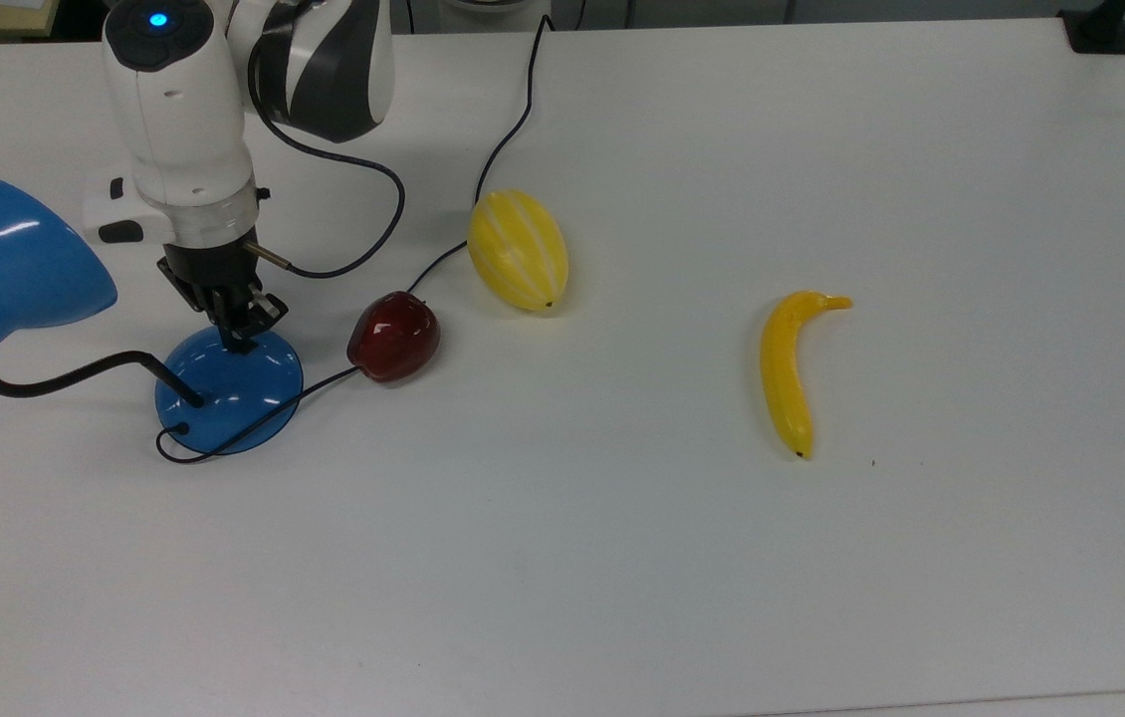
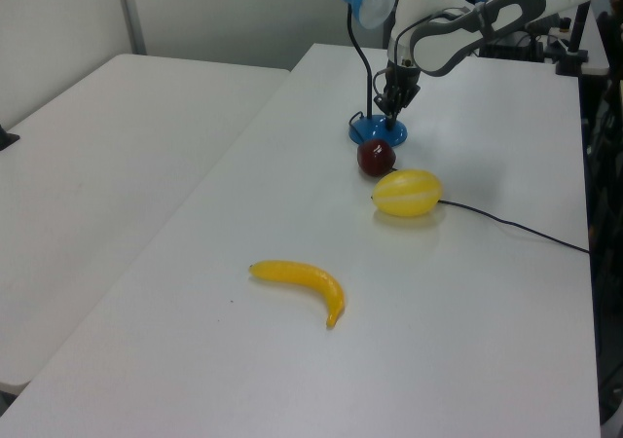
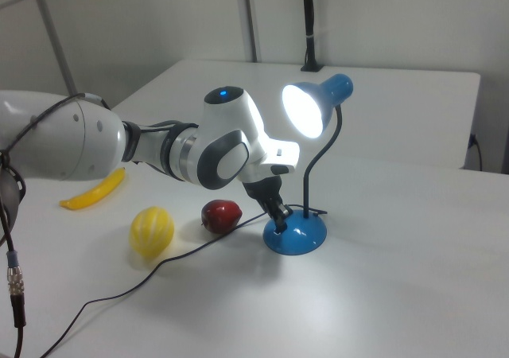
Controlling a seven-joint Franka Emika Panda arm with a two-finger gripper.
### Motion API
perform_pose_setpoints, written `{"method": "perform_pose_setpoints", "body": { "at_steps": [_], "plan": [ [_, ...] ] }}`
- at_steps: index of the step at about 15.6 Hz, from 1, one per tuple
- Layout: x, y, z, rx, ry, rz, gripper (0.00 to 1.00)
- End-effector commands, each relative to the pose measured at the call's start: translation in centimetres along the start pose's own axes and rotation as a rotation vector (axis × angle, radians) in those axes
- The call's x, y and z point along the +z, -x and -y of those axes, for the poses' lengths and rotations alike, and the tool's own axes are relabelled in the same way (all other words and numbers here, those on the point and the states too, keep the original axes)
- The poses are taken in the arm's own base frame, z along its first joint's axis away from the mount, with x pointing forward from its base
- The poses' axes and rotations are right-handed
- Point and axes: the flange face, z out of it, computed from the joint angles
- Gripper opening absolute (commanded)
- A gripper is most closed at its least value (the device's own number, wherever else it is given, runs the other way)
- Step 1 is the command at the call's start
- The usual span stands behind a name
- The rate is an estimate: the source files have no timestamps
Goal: Turn on desk lamp
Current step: 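Press down on the switch on the blue lamp base with the gripper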
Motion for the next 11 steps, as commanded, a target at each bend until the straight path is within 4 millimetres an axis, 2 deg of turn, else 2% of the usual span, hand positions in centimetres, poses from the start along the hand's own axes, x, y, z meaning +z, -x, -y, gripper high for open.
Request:
{"method": "perform_pose_setpoints", "body": {
  "at_steps": [1, 6, 8, 11],
  "plan": [
    [1.8, 0.2, 0.5, -0.026, 0.019, 0.019, 0.0],
    [1.4, 0.1, 0.5, -0.029, 0.021, 0.013, 0.0],
    [0.4, -0.2, 0.3, -0.023, 0.017, 0.002, 0.0],
    [-2.3, -0.7, 0.0, -0.016, 0.009, -0.022, 0.0]
  ]
}}
